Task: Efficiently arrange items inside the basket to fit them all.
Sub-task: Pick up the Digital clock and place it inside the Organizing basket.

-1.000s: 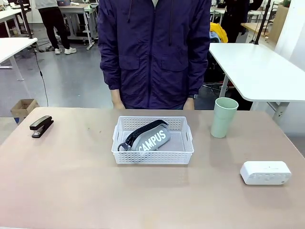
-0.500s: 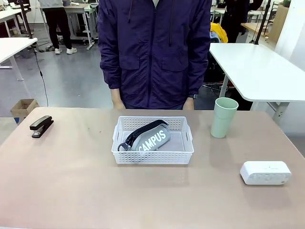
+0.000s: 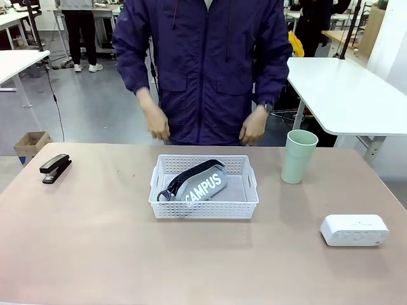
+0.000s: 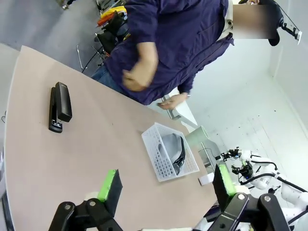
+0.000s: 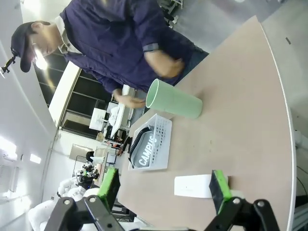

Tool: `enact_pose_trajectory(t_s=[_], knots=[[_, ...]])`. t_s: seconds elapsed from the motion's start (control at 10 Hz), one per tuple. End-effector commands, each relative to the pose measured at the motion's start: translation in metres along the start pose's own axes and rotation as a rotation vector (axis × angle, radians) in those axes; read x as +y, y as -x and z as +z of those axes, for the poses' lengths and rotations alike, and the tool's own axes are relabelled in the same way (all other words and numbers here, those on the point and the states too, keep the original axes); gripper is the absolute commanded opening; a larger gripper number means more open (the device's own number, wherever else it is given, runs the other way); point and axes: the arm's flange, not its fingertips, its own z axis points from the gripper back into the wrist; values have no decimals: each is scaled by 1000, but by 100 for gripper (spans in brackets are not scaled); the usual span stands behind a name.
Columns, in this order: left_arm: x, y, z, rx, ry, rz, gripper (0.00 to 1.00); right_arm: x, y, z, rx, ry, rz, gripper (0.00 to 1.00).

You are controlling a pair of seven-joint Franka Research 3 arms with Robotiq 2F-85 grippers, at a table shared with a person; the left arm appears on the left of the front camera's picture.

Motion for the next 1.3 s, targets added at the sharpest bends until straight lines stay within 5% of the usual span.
enact_pose_trajectory(t_s=[0.0,0.5,0.7,1.0,1.2], knots=[[-2,-1,-1,-10,14,-26,100,0,-2,1,-21,-11,30,100],[-2,-1,-1,-10,14,-26,100,0,2,1,-4,5,1,100],[-2,-1,-1,-10,14,-26,100,32,-6,-26,73,7,225,100],[-2,-1,-1,-10,14,-26,100,110,-1,-122,404,180,724,100],[-2,-1,-1,-10,14,-26,100,139,20,-164,518,196,952,100]])
